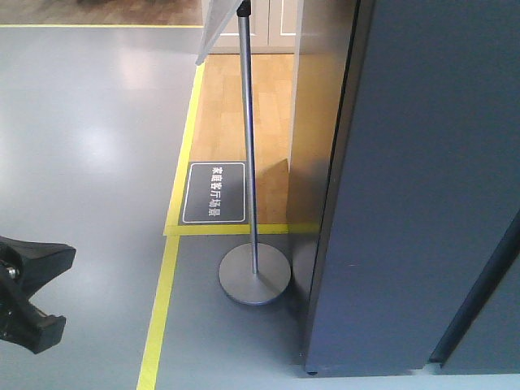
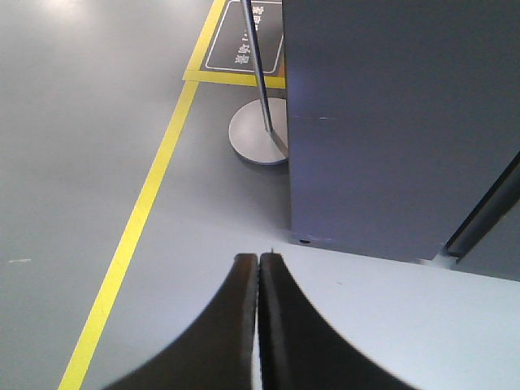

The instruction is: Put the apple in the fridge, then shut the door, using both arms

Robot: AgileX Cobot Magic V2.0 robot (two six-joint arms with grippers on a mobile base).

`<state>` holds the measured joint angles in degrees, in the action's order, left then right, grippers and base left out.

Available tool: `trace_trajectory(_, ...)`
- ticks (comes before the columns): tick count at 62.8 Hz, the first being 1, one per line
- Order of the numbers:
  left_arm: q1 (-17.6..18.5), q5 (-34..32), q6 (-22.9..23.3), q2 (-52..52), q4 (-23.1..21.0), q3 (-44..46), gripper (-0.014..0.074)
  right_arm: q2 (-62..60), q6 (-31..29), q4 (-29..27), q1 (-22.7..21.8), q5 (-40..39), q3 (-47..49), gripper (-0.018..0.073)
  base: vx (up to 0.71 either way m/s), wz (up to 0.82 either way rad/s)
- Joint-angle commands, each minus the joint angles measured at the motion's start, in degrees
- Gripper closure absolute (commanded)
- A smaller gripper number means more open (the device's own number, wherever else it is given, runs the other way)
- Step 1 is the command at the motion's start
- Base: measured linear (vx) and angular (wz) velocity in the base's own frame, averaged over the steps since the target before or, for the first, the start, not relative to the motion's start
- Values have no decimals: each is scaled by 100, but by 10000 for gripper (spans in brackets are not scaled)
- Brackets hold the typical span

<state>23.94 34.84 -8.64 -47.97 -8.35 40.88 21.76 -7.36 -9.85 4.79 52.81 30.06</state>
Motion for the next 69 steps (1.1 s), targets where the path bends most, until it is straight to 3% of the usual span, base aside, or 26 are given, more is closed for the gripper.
trace_trajectory(1, -15, -322, 48, 26, -78, 144, 603, 38, 2, -55, 3, -291, 144, 563, 0, 0)
trace_trajectory(15, -52, -421, 40, 457, -43, -150, 603, 38, 2, -48, -2, -291, 144, 563, 0, 0)
trace_trajectory(18, -199, -616, 16, 701, 127, -366, 603, 38, 2, -48, -2, -291, 144, 563, 0, 0)
trace_trajectory(34, -1303, -2083, 16, 2496, 111, -2363, 603, 38, 2, -73, -10, -291, 144, 563, 0, 0)
trace_trajectory(49, -2113, -2735, 16, 4019, 111, -3667, 603, 38, 2, -73, -10, -291, 144, 563, 0, 0)
trace_trajectory(61, -2196, -3000, 16, 4964, 111, -4224, 603, 38, 2, -73, -10, -291, 144, 563, 0, 0)
trace_trajectory(69, -2196, -3106, 18, 4857, 78, -4388, 603, 38, 2, -73, -10, -275, 144, 563, 0, 0)
